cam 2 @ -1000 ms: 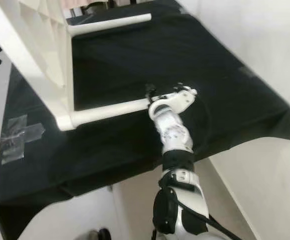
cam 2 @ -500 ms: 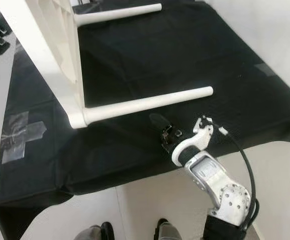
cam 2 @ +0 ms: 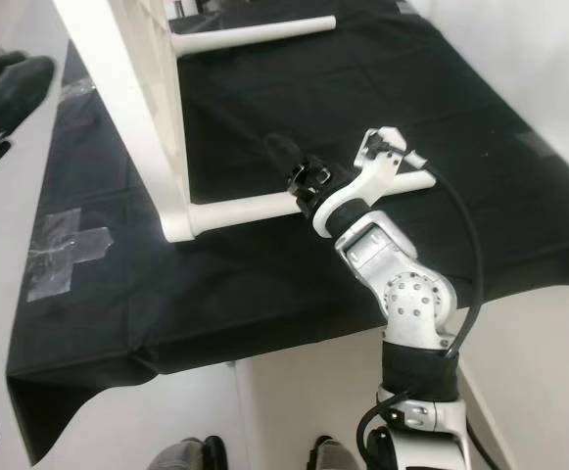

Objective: Building children table

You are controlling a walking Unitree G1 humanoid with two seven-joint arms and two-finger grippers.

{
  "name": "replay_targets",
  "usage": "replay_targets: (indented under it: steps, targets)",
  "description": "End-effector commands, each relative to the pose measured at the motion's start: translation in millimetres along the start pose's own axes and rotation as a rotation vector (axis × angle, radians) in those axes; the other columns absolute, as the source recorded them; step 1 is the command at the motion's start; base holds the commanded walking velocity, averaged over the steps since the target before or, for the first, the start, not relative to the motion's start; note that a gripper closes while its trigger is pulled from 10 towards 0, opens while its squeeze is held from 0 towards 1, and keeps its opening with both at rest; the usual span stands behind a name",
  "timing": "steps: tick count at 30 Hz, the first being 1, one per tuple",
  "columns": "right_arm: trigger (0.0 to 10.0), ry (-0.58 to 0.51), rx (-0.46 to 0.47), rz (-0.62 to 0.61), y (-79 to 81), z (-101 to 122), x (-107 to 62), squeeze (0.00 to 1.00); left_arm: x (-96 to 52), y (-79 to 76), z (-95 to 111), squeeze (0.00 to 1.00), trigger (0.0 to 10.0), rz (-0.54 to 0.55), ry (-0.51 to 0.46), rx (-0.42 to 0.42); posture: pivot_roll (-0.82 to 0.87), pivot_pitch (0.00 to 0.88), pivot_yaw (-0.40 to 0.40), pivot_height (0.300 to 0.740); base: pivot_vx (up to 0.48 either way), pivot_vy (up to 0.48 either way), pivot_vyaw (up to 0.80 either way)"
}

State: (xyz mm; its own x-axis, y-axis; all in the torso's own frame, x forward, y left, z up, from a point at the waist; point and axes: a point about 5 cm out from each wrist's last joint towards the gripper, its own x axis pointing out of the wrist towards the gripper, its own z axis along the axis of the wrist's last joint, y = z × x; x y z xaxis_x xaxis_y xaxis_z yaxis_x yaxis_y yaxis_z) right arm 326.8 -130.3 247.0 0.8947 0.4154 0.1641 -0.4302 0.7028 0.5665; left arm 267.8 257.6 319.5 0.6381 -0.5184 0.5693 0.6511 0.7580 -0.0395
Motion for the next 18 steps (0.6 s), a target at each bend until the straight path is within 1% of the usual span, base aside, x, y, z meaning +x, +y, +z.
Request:
replay_targets:
  steps: [1, 2, 3, 4, 5, 6, 7, 8, 9, 11, 12, 15, 16, 17, 18]
  targets:
    - [10.0, -0.009, -0.109, -0.006, 1.6, -4.3, 8.0, 0.00, -12.8, -16.8, -4.6, 0.00, 10.0, -0.036, 0.003, -0.037, -0.02, 0.103, 0.084, 0.740, 0.000, 0.000, 0.00]
    - [10.0, -0.023, -0.178, -0.018, 1.2, -6.4, 13.4, 0.00, -18.6, -25.4, -19.1, 0.00, 10.0, -0.028, 0.037, -0.059, -0.02, 0.089, 0.086, 0.740, 0.000, 0.000, 0.00]
    - [10.0, -0.023, -0.178, -0.018, 1.2, -6.4, 13.4, 0.00, -18.6, -25.4, -19.1, 0.00, 10.0, -0.028, 0.037, -0.059, -0.02, 0.089, 0.086, 0.740, 0.000, 0.000, 0.00]
    - [10.0, -0.032, -0.220, -0.023, 1.1, -7.9, 17.0, 0.00, -21.2, -30.0, -29.0, 0.00, 10.0, -0.020, 0.058, -0.073, -0.02, 0.084, 0.085, 0.740, 0.000, 0.000, 0.00]
    - [10.0, -0.038, -0.281, -0.039, 1.0, -9.7, 22.4, 0.00, -20.8, -34.7, -44.7, 0.00, 10.0, -0.010, 0.089, -0.093, -0.02, 0.063, 0.095, 0.740, 0.000, 0.000, 0.00]
    - [10.0, -0.038, -0.281, -0.039, 1.0, -9.7, 22.4, 0.00, -20.8, -34.7, -44.7, 0.00, 10.0, -0.010, 0.089, -0.093, -0.02, 0.063, 0.095, 0.740, 0.000, 0.000, 0.00]
    - [10.0, -0.059, -0.321, -0.058, 1.0, -9.3, 27.9, 0.00, -15.1, -44.1, -65.9, 0.00, 10.0, -0.025, 0.136, -0.127, -0.03, 0.048, 0.104, 0.740, 0.000, 0.000, 0.00]
    - [10.0, -0.059, -0.321, -0.058, 1.0, -9.3, 27.9, 0.00, -15.1, -44.1, -65.9, 0.00, 10.0, -0.025, 0.136, -0.127, -0.03, 0.048, 0.104, 0.740, 0.000, 0.000, 0.00]
    - [10.0, -0.090, -0.383, -0.095, 0.1, -6.4, 35.0, 0.00, -2.3, -56.8, -99.7, 0.00, 10.0, -0.032, 0.198, -0.166, -0.05, 0.024, 0.119, 0.740, 0.000, 0.000, 0.00]
    - [10.0, -0.090, -0.383, -0.095, 0.1, -6.4, 35.0, 0.00, -2.3, -56.8, -99.7, 0.00, 10.0, -0.032, 0.198, -0.166, -0.05, 0.024, 0.119, 0.740, 0.000, 0.000, 0.00]
    - [10.0, -0.105, -0.415, -0.105, -1.6, -4.5, 37.4, 0.00, 5.4, -62.0, -114.8, 0.00, 10.0, -0.012, 0.218, -0.160, -0.06, 0.014, 0.123, 0.740, 0.000, 0.000, 0.00]
    - [10.0, -0.105, -0.415, -0.105, -1.6, -4.5, 37.4, 0.00, 5.4, -62.0, -114.8, 0.00, 10.0, -0.012, 0.218, -0.160, -0.06, 0.014, 0.123, 0.740, 0.000, 0.000, 0.00]
    - [10.0, -0.101, -0.497, -0.116, -6.1, -5.5, 35.8, 0.00, 11.4, -65.0, -130.7, 0.00, 10.0, 0.043, 0.250, -0.125, -0.07, 0.001, 0.122, 0.740, 0.000, 0.000, 0.00]
    - [10.0, -0.079, -0.564, -0.138, -16.6, -13.1, 30.9, 0.00, 10.5, -70.5, -143.7, 0.00, 10.0, 0.083, 0.284, -0.118, -0.07, 0.000, 0.120, 0.740, 0.000, 0.000, 0.00]
    - [10.0, -0.050, -0.602, -0.158, -26.0, -22.0, 24.7, 0.00, 6.3, -72.9, -151.0, 0.00, 10.0, 0.124, 0.303, -0.134, -0.07, 0.000, 0.118, 0.740, 0.000, 0.000, 0.00]
